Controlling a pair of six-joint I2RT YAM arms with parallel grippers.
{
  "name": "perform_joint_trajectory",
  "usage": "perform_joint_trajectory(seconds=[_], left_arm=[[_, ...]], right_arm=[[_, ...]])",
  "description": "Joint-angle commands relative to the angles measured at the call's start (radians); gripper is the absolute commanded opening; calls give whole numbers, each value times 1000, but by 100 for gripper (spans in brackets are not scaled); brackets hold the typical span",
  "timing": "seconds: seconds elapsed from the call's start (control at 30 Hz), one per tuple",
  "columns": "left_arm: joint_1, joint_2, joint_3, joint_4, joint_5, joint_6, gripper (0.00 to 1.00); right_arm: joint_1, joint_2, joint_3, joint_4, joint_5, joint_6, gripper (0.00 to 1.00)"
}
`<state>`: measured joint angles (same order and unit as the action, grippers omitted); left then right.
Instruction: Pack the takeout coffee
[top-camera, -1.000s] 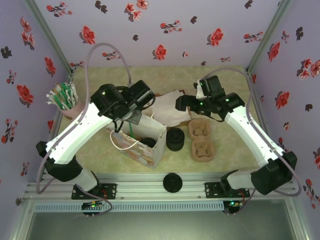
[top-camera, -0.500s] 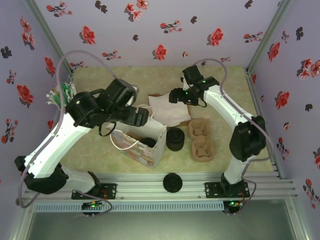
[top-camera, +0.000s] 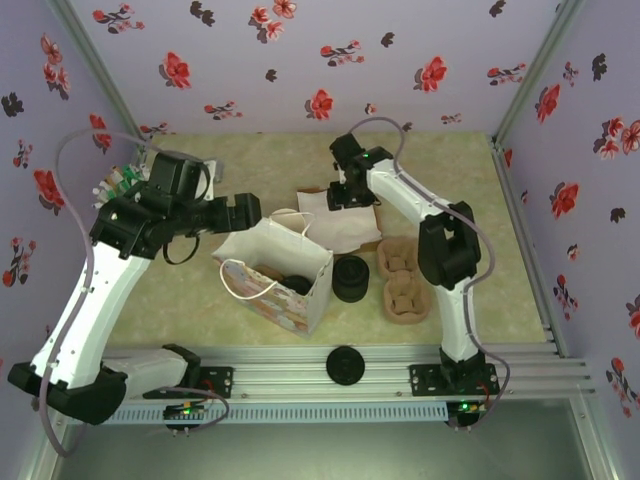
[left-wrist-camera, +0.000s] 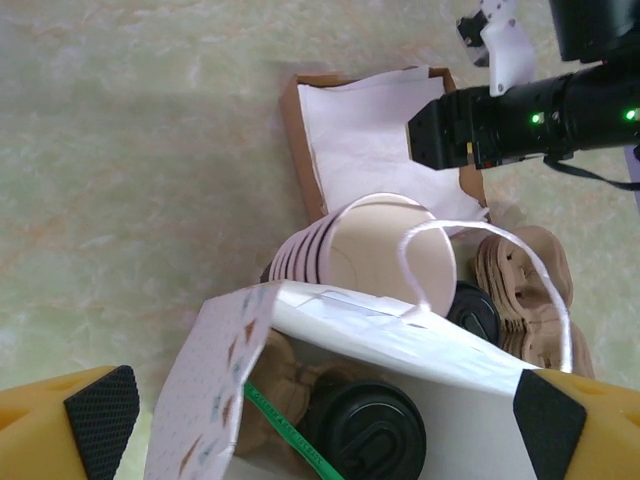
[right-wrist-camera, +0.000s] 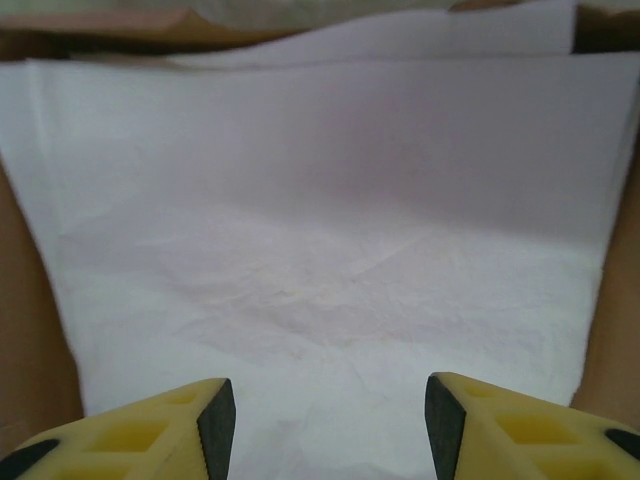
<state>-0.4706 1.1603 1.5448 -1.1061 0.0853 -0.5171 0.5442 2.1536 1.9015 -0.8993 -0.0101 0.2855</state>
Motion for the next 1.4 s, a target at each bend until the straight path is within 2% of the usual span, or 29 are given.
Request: perform_joint_trajectory(seconds=[0.0, 0.4, 0.5, 0.93, 1.37], left_arm=[[48, -43, -62, 85, 70, -22, 99], [87, -73, -164, 130, 108, -35, 99], [87, -74, -173, 132, 110, -36, 99], [93, -94, -198, 138, 111, -38, 99], [94, -104, -207, 139, 111, -38, 99]], right_arm=[[17, 54, 49, -66, 83, -35, 55], [22, 225, 107, -95, 98, -37, 53], [23, 221, 107, -96, 89, -37, 50], [23, 146, 122, -96, 84, -23, 25], [22, 65, 100, -85, 86, -12, 24]])
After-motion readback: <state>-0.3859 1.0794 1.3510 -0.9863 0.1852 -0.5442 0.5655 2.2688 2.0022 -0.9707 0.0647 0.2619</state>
